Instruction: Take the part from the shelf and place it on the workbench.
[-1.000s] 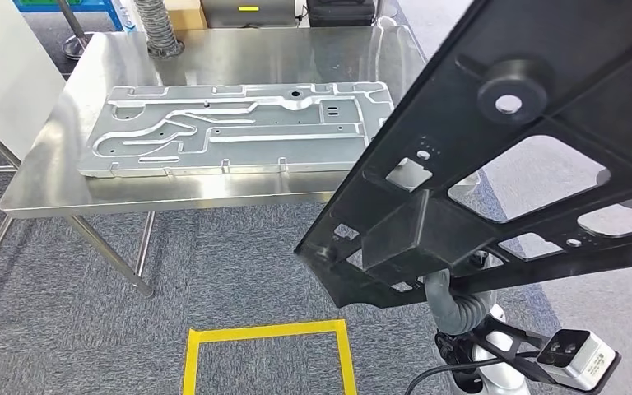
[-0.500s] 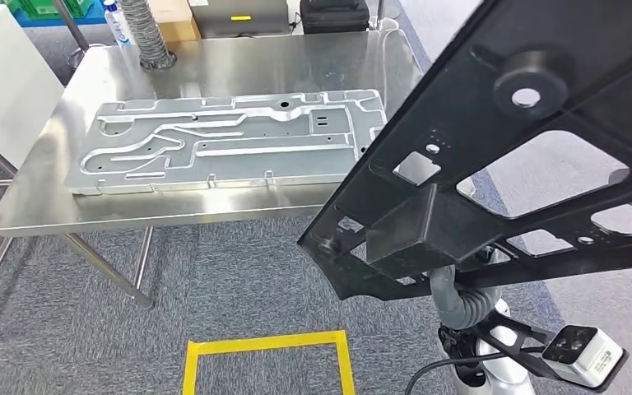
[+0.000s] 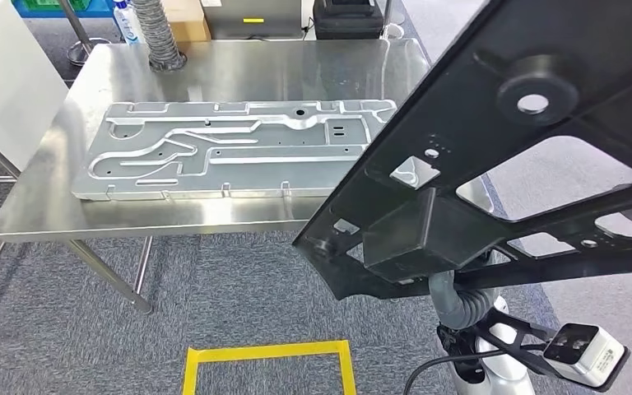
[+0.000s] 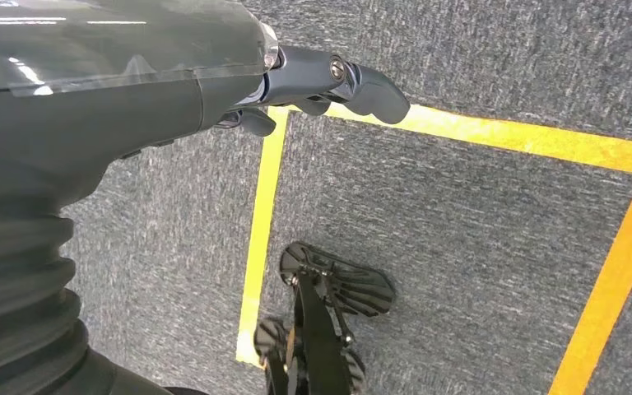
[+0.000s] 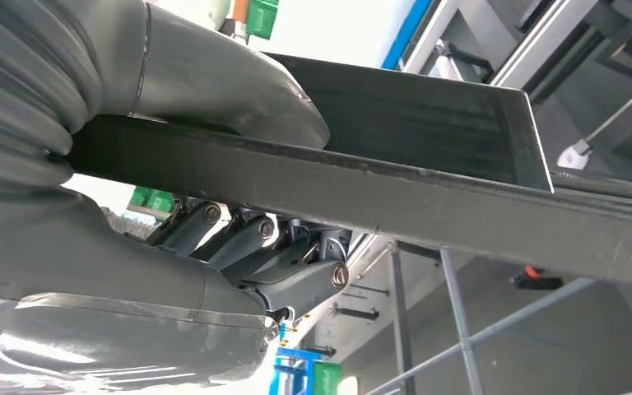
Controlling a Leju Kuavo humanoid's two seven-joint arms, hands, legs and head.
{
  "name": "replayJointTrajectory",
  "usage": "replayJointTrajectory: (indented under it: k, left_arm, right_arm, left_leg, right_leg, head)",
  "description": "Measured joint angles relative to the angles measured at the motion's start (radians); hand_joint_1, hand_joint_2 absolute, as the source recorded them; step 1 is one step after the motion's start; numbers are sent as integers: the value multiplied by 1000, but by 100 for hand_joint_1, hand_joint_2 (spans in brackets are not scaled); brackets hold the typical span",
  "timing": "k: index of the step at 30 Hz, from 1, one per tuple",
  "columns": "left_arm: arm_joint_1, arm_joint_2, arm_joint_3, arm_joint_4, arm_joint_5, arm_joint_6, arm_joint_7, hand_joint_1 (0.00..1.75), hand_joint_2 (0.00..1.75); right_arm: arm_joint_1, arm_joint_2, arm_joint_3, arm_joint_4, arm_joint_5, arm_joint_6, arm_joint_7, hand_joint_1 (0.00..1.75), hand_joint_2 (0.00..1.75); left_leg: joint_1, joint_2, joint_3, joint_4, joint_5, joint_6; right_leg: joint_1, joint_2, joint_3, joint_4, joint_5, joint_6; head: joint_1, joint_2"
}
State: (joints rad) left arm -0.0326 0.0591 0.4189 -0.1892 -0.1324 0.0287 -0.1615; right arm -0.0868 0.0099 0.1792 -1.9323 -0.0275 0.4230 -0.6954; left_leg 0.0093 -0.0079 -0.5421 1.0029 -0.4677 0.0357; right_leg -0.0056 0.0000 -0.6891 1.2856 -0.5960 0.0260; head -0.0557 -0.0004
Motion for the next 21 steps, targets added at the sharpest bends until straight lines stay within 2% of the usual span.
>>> replayJointTrajectory:
  k: [1,2,4,5,6,7,8,10,11,12,14,15,16,17,18,19,20,21]
  left_arm:
    - [1,0,2,0,0,0,-1,0,175]
    - [3,0,4,0,0,0,-1,0,175]
    - [3,0,9,0,0,0,-2,0,175]
    - [2,-1,11,0,0,1,-2,0,175]
    - [1,-1,13,0,0,2,-2,0,175]
    - [0,-1,15,0,0,3,-2,0,175]
    - [-1,-1,16,0,0,4,-1,0,175]
    - [-3,-1,18,0,-1,6,0,0,175]
    - [-5,-1,19,0,-1,6,0,0,175]
    - [-7,-1,20,0,-2,7,0,0,175]
    - [-7,-1,22,0,-3,7,1,0,175]
    - [-5,-1,23,0,-4,7,1,0,175]
    - [-2,-1,23,0,-5,7,1,0,175]
    - [1,-1,23,0,-6,7,1,0,175]
    - [3,-1,23,0,-7,7,1,0,175]
    - [5,-1,23,0,-8,7,0,0,175]
    - [6,-1,24,0,-9,7,0,0,175]
    - [6,-1,24,0,-10,7,0,0,175]
  right_arm:
    - [0,0,0,1,0,4,0,175,175]
    - [0,1,0,1,-1,7,0,175,175]
    - [-2,3,-2,2,-2,10,0,175,175]
    - [-4,4,-2,3,-3,12,0,175,175]
    - [-6,6,-3,3,-4,14,0,175,175]
    - [-8,8,-4,4,-5,16,0,175,175]
    - [-9,10,-4,5,-6,17,0,175,175]
    - [-12,15,-5,7,-8,20,0,175,175]
    - [-14,18,-5,7,-8,22,0,175,175]
    - [-17,21,-5,8,-9,22,0,175,175]
    - [-19,24,-5,11,-9,23,0,175,175]
    - [-18,25,-5,12,-9,23,0,175,175]
    - [-17,26,-5,14,-9,23,0,175,175]
    - [-16,26,-5,15,-10,23,0,175,175]
    - [-16,27,-5,16,-10,24,0,175,175]
    - [-16,28,-6,16,-10,24,0,175,175]
    - [-16,29,-6,17,-10,24,0,175,175]
    - [-16,30,-6,17,-10,25,0,175,175]
  left_leg:
    - [0,0,5,0,-5,-1]
    - [0,-1,13,0,-11,-3]
    - [0,-2,31,-1,-25,-8]
    - [-1,-2,38,-1,-31,-12]
    - [-1,-3,41,-3,-37,-18]
    - [-2,-2,44,-2,-39,-24]
    - [-3,-2,49,-1,-39,-32]
    - [-3,0,55,18,-42,-43]
    - [-2,1,44,48,-50,-47]
    - [-1,1,19,99,-67,-51]
    - [1,2,-63,228,-115,-58]
    - [2,2,-101,275,-136,-61]
    - [2,2,-125,291,-140,-62]
    - [3,2,-132,271,-123,-61]
    - [4,2,-124,219,-84,-59]
    - [4,4,-108,149,-29,-56]
    - [3,6,-94,88,8,-52]
    - [1,7,-83,48,32,-47]
  right_leg:
    - [-1,0,-20,10,11,0]
    - [-2,0,-18,-18,43,-2]
    - [0,0,27,-152,136,-12]
    - [4,-1,48,-212,157,-18]
    - [7,-1,63,-251,166,-24]
    - [10,0,68,-269,161,-30]
    - [11,0,72,-275,153,-36]
    - [6,1,93,-285,159,-49]
    - [4,0,106,-288,156,-54]
    - [2,-2,118,-290,153,-58]
    - [3,-3,132,-291,139,-61]
    - [3,-2,139,-291,131,-61]
    - [2,-1,148,-291,123,-60]
    - [2,0,159,-291,115,-59]
    - [2,1,172,-291,105,-57]
    - [2,1,185,-291,95,-53]
    - [3,2,196,-289,85,-49]
    - [4,2,203,-289,76,-43]
  head:
    - [0,0]
    - [0,0]
    - [0,0]
    - [0,0]
    - [0,0]
    - [0,0]
    - [0,0]
    - [0,0]
    - [0,0]
    - [0,0]
    - [0,0]
    - [0,0]
    - [0,0]
    - [0,0]
    - [0,0]
    - [0,0]
    - [0,0]
    - [0,0]
